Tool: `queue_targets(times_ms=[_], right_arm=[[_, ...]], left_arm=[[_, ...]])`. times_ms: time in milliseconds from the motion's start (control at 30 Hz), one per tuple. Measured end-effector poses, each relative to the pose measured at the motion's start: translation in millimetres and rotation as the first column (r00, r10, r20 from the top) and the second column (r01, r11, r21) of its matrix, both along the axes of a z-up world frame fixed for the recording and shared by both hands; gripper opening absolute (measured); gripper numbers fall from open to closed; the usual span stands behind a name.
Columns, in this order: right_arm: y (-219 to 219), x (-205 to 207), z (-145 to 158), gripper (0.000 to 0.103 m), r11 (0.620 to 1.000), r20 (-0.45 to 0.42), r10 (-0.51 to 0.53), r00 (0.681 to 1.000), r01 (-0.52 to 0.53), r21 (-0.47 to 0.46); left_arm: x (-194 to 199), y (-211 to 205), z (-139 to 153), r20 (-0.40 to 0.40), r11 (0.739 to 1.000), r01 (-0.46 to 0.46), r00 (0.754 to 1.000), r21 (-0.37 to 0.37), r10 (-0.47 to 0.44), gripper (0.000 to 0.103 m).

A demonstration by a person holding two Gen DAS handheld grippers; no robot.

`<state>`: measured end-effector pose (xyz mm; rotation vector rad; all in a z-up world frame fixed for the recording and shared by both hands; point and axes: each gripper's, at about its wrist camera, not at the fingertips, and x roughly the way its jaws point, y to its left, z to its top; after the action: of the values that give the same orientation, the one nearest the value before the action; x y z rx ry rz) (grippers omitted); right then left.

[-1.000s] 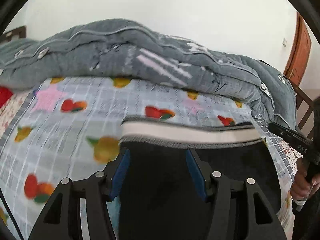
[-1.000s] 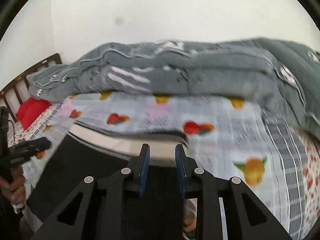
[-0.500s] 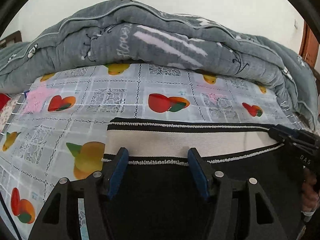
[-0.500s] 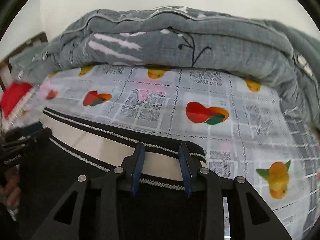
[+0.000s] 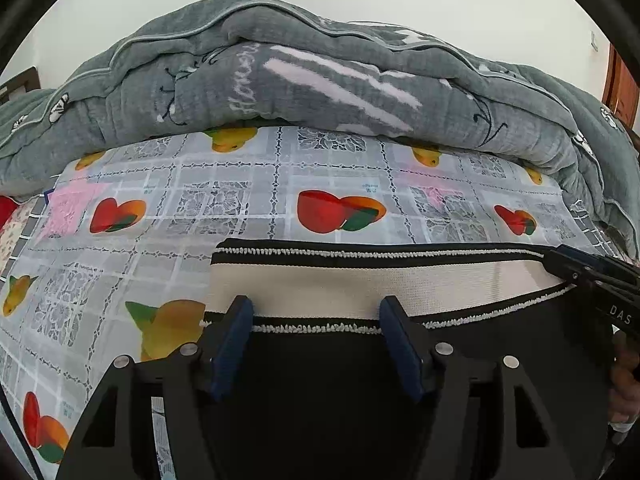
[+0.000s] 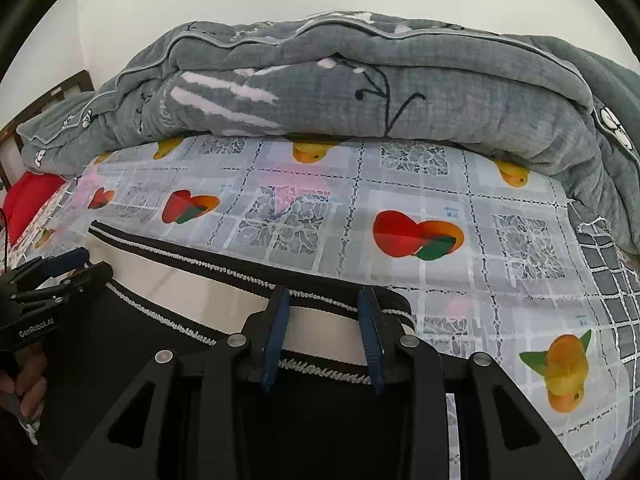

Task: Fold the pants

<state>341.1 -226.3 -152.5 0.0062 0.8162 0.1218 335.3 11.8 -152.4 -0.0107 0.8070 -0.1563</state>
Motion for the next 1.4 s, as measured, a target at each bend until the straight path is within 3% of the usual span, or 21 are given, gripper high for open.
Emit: queue_targets(times_ms=[300, 433, 533, 767, 1133, 1400], right_arm=[[4, -16, 8, 0.037, 1.0, 0.027, 0.002, 1.0, -0.001, -0.031], [8, -35, 16, 0.041, 0.999, 0.036, 0.01, 0.999, -0.008, -0.053], [10, -48, 18, 0.042, 0.999, 0.035, 0.007, 0.999, -0.005, -0.052], [14, -70, 15, 0.045, 0.997, 0.026, 0.001, 1.0, 0.001, -0.075], [4, -117, 13, 0.045, 0.999, 0.017, -0.032, 0.999, 0.033, -0.034], [-5, -155, 14, 0.045, 0.999, 0.01, -0.042, 0.999, 0.043, -0.023]], left_arm=[[-35, 16, 11, 0.017, 0.997, -0.061, 0.998, -0.046, 0.062, 0.068], [-63, 20, 19, 0.079, 0.993, -0.112, 0.99, -0.023, 0.113, 0.068], [-70, 19, 17, 0.072, 0.992, -0.129, 0.989, -0.011, 0.13, 0.068], [-85, 19, 14, 0.061, 0.99, -0.141, 0.988, 0.024, 0.139, 0.068], [-126, 36, 19, 0.035, 0.988, -0.152, 0.988, 0.005, 0.151, 0.068], [-168, 44, 22, 0.032, 0.995, -0.096, 0.995, -0.018, 0.097, 0.068]])
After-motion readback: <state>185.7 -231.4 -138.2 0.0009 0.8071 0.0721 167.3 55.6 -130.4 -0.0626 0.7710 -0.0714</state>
